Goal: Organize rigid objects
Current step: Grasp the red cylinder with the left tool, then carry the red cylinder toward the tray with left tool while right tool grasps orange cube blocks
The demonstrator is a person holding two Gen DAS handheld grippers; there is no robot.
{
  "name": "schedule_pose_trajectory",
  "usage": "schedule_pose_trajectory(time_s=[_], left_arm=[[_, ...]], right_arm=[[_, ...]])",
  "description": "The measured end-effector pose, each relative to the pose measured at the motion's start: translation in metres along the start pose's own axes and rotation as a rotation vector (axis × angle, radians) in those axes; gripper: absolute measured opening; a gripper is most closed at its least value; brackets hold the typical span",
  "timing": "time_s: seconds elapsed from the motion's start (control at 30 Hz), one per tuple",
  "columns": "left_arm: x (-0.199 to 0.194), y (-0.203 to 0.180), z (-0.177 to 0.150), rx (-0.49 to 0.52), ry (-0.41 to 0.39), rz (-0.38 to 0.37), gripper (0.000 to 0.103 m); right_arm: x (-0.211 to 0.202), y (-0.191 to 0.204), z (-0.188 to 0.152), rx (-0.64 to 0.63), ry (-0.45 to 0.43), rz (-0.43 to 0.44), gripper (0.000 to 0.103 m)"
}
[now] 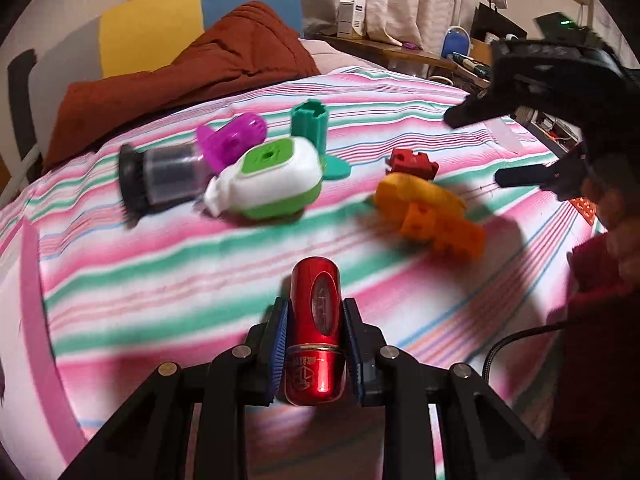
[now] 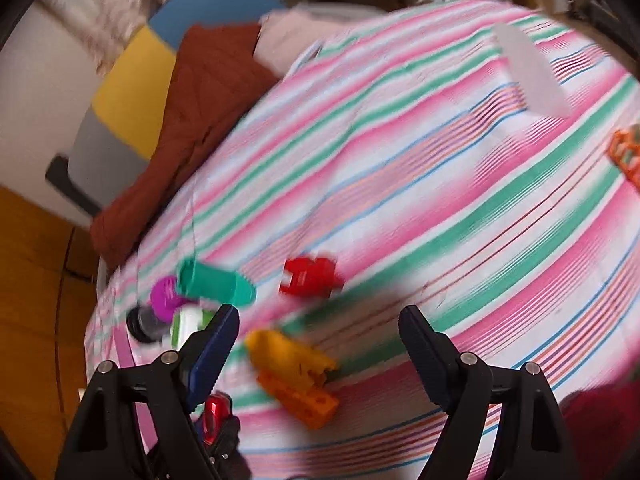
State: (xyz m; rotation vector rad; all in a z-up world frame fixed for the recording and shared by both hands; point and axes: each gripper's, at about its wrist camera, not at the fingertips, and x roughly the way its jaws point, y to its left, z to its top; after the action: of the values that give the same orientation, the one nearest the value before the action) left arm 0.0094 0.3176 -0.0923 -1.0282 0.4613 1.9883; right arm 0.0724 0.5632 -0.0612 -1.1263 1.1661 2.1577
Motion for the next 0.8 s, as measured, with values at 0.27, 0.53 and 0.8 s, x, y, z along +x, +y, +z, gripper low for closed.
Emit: schedule_pose_trajectory(time_s=[0.27,0.53,0.8], left_arm=[[-0.012,0.004,-0.015,-0.022,-0.023,-0.002,0.026],[-0.011,0.008,-0.016,-0.053,-0.035,-0.022,0.026],[-0.011,0.009,-0.017,-0.066,-0.04,-0.027,0.026]], right_arm=[[0.027,0.017,-0.019,-0.112,0.164,-0.025,0.083],[0.042,0.039,-0.035,-0.189,0.298,0.154,0.083],[0.049,0.039,-0.033,-0.184,0.296,0.157,0.078]])
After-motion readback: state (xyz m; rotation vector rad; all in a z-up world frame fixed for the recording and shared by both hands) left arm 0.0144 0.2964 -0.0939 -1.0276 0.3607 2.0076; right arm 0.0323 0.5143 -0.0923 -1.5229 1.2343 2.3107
